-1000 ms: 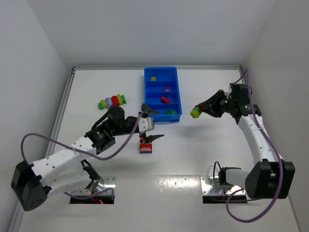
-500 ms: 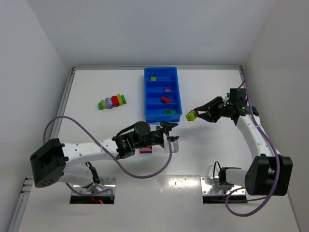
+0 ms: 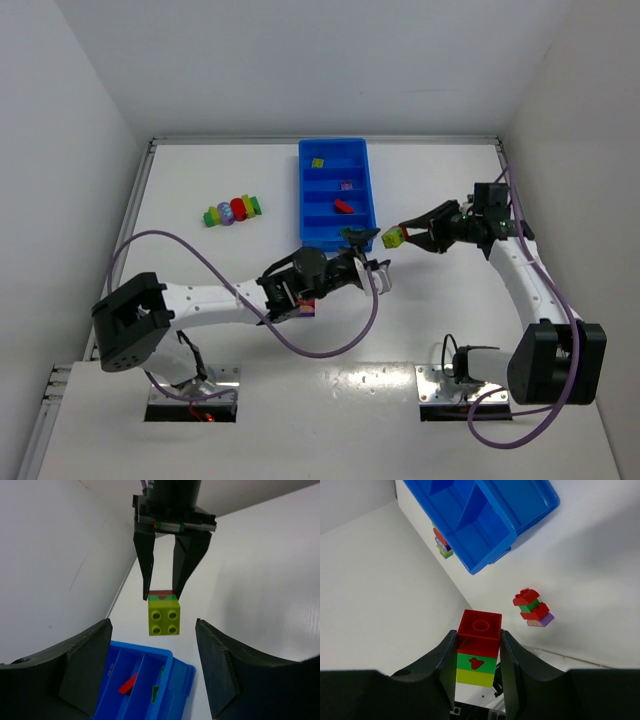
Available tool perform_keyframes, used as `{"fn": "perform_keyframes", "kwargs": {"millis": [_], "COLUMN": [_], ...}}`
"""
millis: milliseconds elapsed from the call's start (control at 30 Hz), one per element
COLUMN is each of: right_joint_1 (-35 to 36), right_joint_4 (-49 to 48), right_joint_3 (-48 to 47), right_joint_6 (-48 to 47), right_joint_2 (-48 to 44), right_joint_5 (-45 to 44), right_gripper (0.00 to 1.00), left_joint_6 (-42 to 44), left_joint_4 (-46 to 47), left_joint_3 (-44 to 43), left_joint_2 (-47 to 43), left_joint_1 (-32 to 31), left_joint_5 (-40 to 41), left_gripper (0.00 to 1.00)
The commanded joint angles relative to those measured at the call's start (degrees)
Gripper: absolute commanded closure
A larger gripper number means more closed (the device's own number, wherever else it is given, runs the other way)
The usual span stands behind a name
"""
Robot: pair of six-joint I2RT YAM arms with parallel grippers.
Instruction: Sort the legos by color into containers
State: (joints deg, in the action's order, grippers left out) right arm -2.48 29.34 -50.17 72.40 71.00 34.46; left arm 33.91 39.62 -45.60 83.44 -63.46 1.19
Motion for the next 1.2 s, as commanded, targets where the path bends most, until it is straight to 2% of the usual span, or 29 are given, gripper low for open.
{"fn": "perform_keyframes", "kwargs": {"millis": [0,367,800,967,1000,1167], "right_joint_1": [0.28,0.28,0.28,0.28,0.28,0.28], "right_joint_4": [-2.88,-3.07,-1.93,-1.39,-1.39,-1.39], "right_joint_3": [0.34,-1.42,-3.18,-4.32,-4.32,-4.32], "right_joint_6": [3.01,3.01,3.01,3.01,3.01,3.01], "right_joint_2": [-0.26,-0.25,-0.78,-0.78,-0.78,-0.78], "right_joint_5": [2.45,2.98,2.37,1.85,1.84,1.84], "right_gripper": [1.00,1.00,1.00,1.00,1.00,1.00], "left_joint_6": [-2.18,-3.50,-3.32,-4.56,-4.56,-3.94], "left_joint_4": [4.07,2.31,-0.06,-1.99,-2.00,-2.53], "left_joint_3": [-3.61,-7.22,-11.17,-13.63,-13.63,-12.23], "left_joint_2": [1.81,5.68,10.69,11.75,11.75,11.13], "left_joint_1": [-0.26,0.27,3.25,4.49,4.49,5.01], "left_joint_5": [0.92,-2.06,-0.22,0.39,0.39,-0.22], "left_gripper": [0.27,0.30,0.36,0.48,0.54,0.71]}}
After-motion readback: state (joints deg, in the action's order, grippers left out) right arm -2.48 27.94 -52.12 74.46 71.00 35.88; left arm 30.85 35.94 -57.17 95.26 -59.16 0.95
